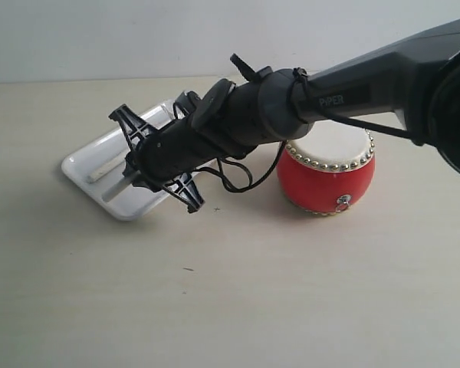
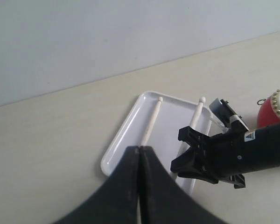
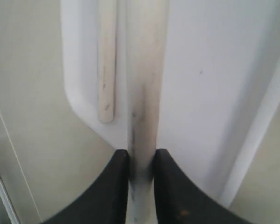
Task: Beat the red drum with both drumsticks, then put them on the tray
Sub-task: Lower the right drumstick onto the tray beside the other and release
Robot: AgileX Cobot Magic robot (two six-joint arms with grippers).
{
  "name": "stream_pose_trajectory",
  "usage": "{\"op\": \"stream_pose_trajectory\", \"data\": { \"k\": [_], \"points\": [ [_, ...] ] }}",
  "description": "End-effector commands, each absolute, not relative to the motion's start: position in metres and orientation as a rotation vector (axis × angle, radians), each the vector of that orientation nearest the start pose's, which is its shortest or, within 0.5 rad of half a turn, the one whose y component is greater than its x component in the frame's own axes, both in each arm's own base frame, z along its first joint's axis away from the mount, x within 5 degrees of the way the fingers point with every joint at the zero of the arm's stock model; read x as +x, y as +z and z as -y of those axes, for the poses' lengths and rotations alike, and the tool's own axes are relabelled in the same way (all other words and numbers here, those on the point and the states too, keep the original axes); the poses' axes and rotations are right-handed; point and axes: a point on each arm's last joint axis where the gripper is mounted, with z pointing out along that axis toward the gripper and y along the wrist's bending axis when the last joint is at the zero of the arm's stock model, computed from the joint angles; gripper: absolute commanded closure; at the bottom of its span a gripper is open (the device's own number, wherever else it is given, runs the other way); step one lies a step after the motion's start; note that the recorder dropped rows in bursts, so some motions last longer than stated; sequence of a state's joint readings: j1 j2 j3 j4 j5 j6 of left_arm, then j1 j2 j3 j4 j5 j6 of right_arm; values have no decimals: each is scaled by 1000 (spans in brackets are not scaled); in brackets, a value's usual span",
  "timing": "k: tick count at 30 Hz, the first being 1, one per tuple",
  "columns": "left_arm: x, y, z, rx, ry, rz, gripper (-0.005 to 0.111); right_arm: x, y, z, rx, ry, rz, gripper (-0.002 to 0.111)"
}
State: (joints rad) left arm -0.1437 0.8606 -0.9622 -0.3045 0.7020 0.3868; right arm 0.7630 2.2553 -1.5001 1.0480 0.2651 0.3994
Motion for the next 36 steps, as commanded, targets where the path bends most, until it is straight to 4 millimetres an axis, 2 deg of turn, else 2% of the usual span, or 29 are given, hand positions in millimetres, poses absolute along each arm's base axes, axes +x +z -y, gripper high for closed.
{"op": "stream_pose_trajectory", "data": {
  "k": [1, 8, 30, 33, 36],
  "points": [
    [161, 391, 43, 404, -225, -1995, 107, 337, 113, -344, 769, 1122, -2652, 108],
    [161, 391, 43, 404, -225, -1995, 107, 337, 109, -344, 745, 1100, -2657, 107],
    [160, 390, 47, 440, -232, -1989, 107, 341, 108, -342, 795, 1097, -2615, 72],
    [160, 391, 47, 440, -231, -1988, 107, 341, 120, -343, 759, 1117, -2600, 73],
    [160, 389, 47, 439, -231, -1990, 107, 341, 146, -341, 648, 1134, -2554, 83]
  ]
}}
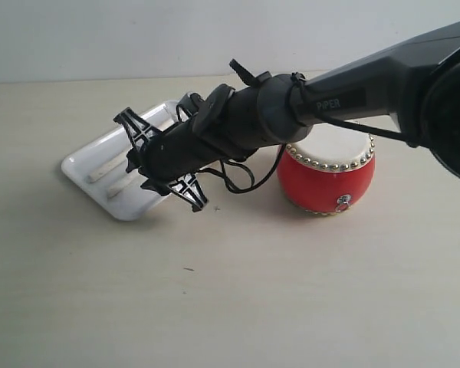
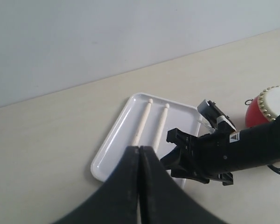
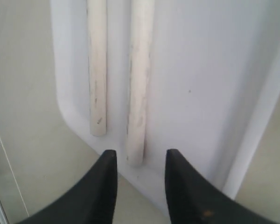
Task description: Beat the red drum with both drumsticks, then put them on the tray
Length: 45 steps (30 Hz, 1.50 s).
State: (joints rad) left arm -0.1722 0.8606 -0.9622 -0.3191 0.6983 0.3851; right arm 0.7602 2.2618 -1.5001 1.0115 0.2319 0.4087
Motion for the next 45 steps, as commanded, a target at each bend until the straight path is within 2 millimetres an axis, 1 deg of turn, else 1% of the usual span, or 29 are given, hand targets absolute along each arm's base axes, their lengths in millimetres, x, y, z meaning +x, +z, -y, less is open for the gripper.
{"op": "stream_pose_trajectory", "data": {
  "k": [1, 4, 7, 8, 10, 12, 14, 15, 16, 18, 22, 24, 27, 29, 33, 35, 38, 41, 45],
  "points": [
    [160, 388, 47, 438, -231, -1992, 107, 341, 159, -340, 597, 1139, -2530, 89],
    [161, 380, 51, 458, -249, -2016, 107, 335, 202, -335, 366, 1117, -2464, 108],
    [160, 366, 55, 410, -296, -2012, 107, 322, 241, -324, 63, 1007, -2451, 108],
    [159, 361, 54, 397, -292, -2000, 107, 316, 253, -318, -41, 948, -2453, 108],
    [151, 350, 50, 359, -284, -1985, 107, 303, 273, -302, -182, 839, -2443, 108],
    [141, 341, 45, 343, -260, -1985, 107, 281, 299, -287, -307, 768, -2374, 108],
    [122, 335, 40, 315, -265, -1969, 107, 255, 319, -266, -409, 704, -2292, 108],
    [113, 334, 38, 310, -269, -1950, 107, 245, 322, -256, -439, 679, -2266, 108],
    [104, 333, 36, 309, -270, -1926, 107, 231, 334, -242, -455, 682, -2211, 108],
    [89, 330, 33, 305, -276, -1882, 107, 210, 338, -220, -492, 661, -2148, 108],
    [70, 319, 30, 281, -318, -1836, 107, 175, 338, -182, -522, 648, -2042, 108],
    [64, 312, 30, 264, -353, -1822, 107, 162, 330, -166, -557, 623, -1990, 108],
    [57, 302, 28, 253, -364, -1798, 107, 146, 314, -150, -585, 626, -1912, 108],
    [54, 299, 28, 238, -381, -1772, 107, 137, 301, -143, -583, 667, -1865, 108],
    [41, 306, 28, 210, -459, -1683, 107, 124, 276, -133, -584, 715, -1823, 108],
    [35, 307, 28, 221, -472, -1649, 107, 119, 264, -129, -594, 719, -1823, 108],
    [29, 308, 27, 225, -477, -1620, 107, 114, 250, -125, -610, 709, -1843, 108],
    [27, 308, 27, 225, -481, -1616, 107, 112, 241, -122, -621, 692, -1878, 108],
    [27, 308, 26, 228, -473, -1615, 107, 112, 239, -121, -625, 680, -1899, 108]
  ]
}}
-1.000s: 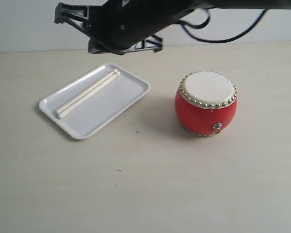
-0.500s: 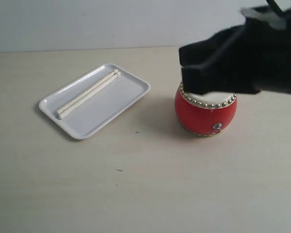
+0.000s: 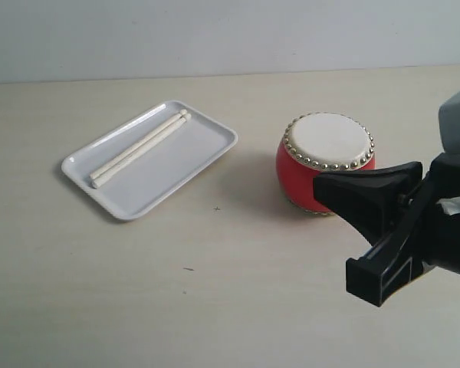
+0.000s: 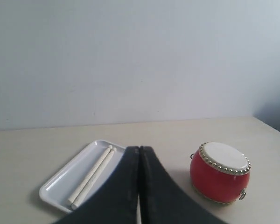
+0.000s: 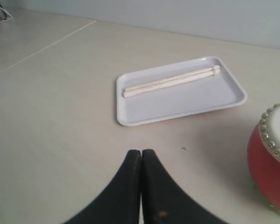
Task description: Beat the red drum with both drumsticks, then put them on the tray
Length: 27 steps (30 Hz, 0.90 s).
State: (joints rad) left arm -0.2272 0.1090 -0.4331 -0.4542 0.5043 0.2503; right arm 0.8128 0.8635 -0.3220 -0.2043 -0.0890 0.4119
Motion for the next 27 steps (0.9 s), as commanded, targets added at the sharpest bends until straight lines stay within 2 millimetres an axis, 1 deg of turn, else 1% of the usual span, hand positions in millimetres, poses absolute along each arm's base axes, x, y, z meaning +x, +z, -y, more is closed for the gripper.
{"op": "stream_pose_trajectory", "data": {
  "k": [1, 12, 16, 18, 21, 25, 27],
  "points": [
    [27, 308, 26, 228, -473, -1615, 107, 112, 239, -121, -625, 680, -1899, 108],
    [27, 308, 26, 228, -473, -1615, 107, 112, 239, -121, -625, 680, -1899, 108],
    [20, 309, 24, 216, -460, -1576, 107, 112, 239, -121, -625, 680, -1899, 108],
    [16, 309, 23, 192, -431, -1551, 107, 112, 239, -121, -625, 680, -1899, 108],
    [12, 309, 19, 167, -317, -1516, 107, 112, 239, -121, -625, 680, -1899, 108],
    [21, 301, 16, 50, -250, -1484, 107, 112, 239, -121, -625, 680, -1899, 108],
    [30, 289, 12, 2, -203, -1471, 107, 112, 239, -121, -625, 680, -1899, 108]
  ]
}}
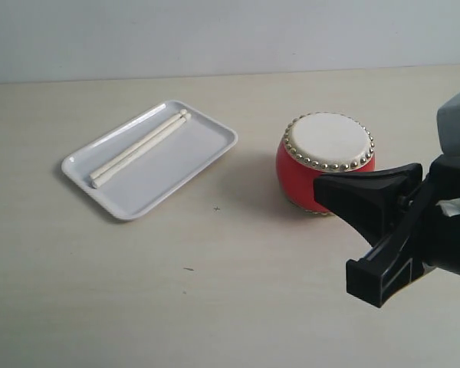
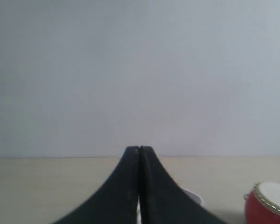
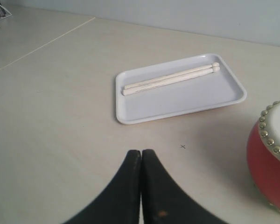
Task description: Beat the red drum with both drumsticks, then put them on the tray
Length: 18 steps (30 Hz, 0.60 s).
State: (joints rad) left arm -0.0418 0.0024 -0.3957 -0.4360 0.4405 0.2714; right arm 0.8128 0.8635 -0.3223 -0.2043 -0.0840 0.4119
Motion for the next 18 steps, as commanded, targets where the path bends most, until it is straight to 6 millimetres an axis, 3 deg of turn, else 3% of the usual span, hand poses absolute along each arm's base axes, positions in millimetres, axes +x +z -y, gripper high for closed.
{"op": "stream_pose_trajectory", "data": {
  "k": [1, 5, 11, 18],
  "points": [
    [34, 282, 11, -13, -185, -1465, 107, 112, 239, -121, -625, 680, -1899, 108],
    [48, 247, 4, -95, -162, -1466, 107, 112, 239, -121, -625, 680, -1899, 108],
    [56, 213, 0, -159, -161, -1502, 107, 112, 239, -121, -625, 680, -1899, 108],
    [56, 211, 0, -162, -158, -1504, 107, 112, 239, -121, -625, 680, -1899, 108]
  ]
}}
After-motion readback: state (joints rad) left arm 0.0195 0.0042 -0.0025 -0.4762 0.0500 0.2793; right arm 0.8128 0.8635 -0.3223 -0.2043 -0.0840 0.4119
